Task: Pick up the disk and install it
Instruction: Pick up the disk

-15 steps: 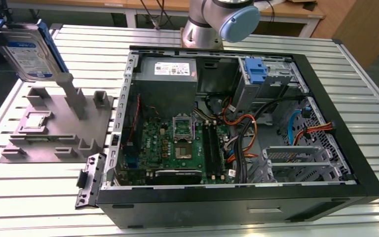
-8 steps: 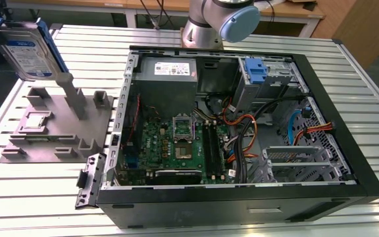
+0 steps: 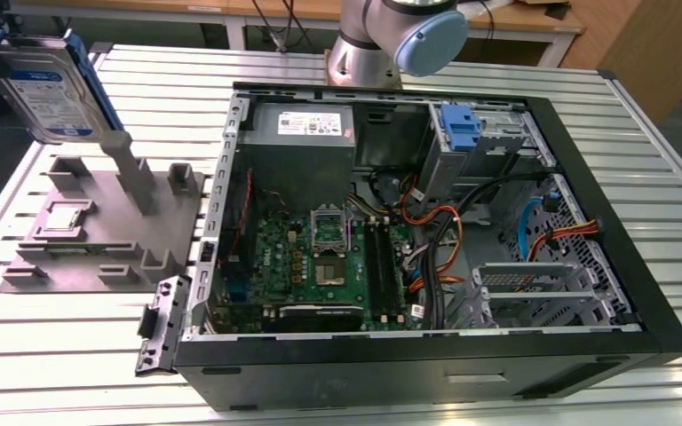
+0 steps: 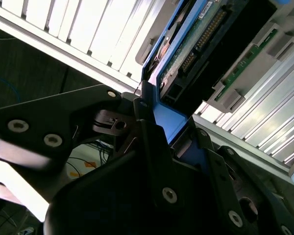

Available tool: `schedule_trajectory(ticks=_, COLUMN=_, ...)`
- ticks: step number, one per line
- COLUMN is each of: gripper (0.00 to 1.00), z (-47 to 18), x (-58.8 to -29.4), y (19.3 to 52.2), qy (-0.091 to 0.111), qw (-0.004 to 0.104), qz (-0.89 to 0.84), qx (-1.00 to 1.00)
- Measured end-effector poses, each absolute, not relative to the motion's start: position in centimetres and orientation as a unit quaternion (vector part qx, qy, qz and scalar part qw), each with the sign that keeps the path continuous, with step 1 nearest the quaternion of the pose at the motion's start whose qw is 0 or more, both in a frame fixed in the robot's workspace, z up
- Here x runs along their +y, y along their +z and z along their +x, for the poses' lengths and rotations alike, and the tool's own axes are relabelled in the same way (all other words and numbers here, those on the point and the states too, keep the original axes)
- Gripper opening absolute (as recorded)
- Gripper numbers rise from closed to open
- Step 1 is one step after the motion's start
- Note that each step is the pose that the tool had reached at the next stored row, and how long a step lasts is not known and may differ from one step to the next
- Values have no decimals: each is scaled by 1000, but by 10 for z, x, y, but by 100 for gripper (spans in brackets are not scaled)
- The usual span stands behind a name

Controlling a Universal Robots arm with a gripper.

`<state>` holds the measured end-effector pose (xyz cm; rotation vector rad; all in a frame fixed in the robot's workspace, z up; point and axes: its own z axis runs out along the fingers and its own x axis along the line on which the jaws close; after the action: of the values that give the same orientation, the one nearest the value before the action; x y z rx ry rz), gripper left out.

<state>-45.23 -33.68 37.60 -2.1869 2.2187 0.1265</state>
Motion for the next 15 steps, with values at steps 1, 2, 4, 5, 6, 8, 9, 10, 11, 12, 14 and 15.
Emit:
schedule_trajectory(ticks=1, gripper=37, z=-452, x=-337, y=376, qy=41, qw=12, qz=-701, qx=712)
schedule_trajectory(ticks=2, gripper=37, z=-452, x=-337, y=377, qy=41, qw=12, qz=-701, qx=712)
schedule_trajectory(ticks=4, gripper=37, z=-452, x=-337, y=378, qy=41, qw=12, qz=-701, qx=712)
schedule_trajectory(ticks=5, gripper=37, z=-452, x=-337, y=378, qy=41, qw=12, qz=-701, qx=712)
schedule_trajectory(ticks=6, gripper=37, z=-452, x=-337, y=378, qy=41, qw=12, qz=-701, qx=712)
schedule_trajectory(ticks=8, gripper=37, z=-452, x=-337, y=379, qy=41, qw=12, qz=-701, qx=712)
schedule_trajectory(ticks=9, gripper=37, z=-452, x=-337, y=380, qy=41, qw=12, qz=-701, qx=712)
schedule_trajectory(ticks=10, gripper=37, z=-452, x=-337, y=380, qy=41, qw=12, qz=-701, qx=712)
schedule_trajectory(ticks=11, gripper=37, z=-452, x=-337, y=380, qy=41, qw=12, qz=-701, qx=712)
schedule_trajectory(ticks=12, gripper=37, z=-452, x=-337, y=381, qy=41, qw=12, qz=-701, qx=712)
schedule_trajectory(ticks=14, gripper=37, z=-452, x=-337, y=381, qy=41, qw=12, qz=-701, qx=712)
schedule_trajectory(ticks=15, gripper=37, z=-452, x=-337, y=381, qy=41, qw=12, qz=-701, qx=712)
